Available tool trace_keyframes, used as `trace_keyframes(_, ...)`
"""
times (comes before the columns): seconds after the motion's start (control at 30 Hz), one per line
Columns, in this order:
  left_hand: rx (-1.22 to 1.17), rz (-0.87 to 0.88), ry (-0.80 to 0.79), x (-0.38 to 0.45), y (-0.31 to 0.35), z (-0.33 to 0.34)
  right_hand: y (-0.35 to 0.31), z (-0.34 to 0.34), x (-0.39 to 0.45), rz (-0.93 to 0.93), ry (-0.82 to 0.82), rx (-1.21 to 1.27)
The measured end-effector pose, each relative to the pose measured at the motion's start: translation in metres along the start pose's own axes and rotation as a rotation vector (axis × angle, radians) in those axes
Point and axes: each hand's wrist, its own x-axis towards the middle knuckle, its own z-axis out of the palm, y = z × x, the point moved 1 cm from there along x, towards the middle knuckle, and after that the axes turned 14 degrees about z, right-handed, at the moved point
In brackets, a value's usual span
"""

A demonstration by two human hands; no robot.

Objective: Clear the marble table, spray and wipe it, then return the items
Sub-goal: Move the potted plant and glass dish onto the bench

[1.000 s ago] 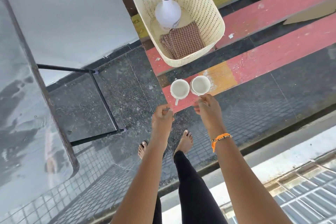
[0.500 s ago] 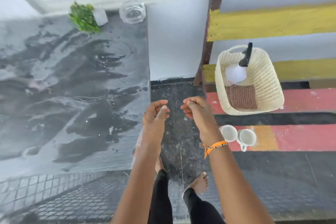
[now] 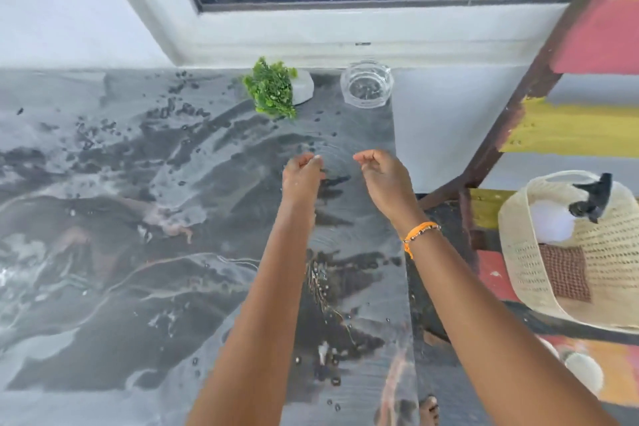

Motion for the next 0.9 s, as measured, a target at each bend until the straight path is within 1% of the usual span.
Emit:
trace_keyframes(0.07,-0.038,-0.088,-0.014,0.032,0.013,0.007,-0.013,0.01,0.029,-0.061,0.054,-0.096)
trace_keyframes(0.17,-0.146,-0.212,0.035,0.068,0.031,0.014,-0.031,0.02,0.06,-0.136,0.115,-0.245)
trace_keyframes(0.3,-0.298,-0.269,0.114,0.096,0.046,0.019,-0.038,0.026,0.087,-0.167,0.152,-0.432)
trace_keyframes(0.37,-0.315,-0.283,0.164,0.106,0.05,0.021,-0.038,0.027,0.096,-0.178,0.204,-0.496)
trace_keyframes(0.47,-0.275,-0.29,0.218,0.116,0.054,0.021,-0.043,0.022,0.101,-0.151,0.307,-0.44)
trace_keyframes(0.53,-0.194,-0.276,0.236,0.121,0.053,0.021,-0.044,0.019,0.102,-0.116,0.35,-0.387)
trace_keyframes(0.63,-0.053,-0.195,0.237,0.126,0.047,0.02,-0.04,0.016,0.104,-0.091,0.425,-0.38)
trace_keyframes(0.73,0.055,-0.108,0.236,0.135,0.043,0.017,-0.037,0.016,0.109,-0.013,0.492,-0.295)
trace_keyframes(0.8,0.089,-0.059,0.219,0.14,0.044,0.015,-0.037,0.017,0.112,0.038,0.499,-0.206)
trace_keyframes(0.9,0.136,-0.009,0.169,0.146,0.046,0.013,-0.038,0.017,0.118,0.101,0.451,-0.097)
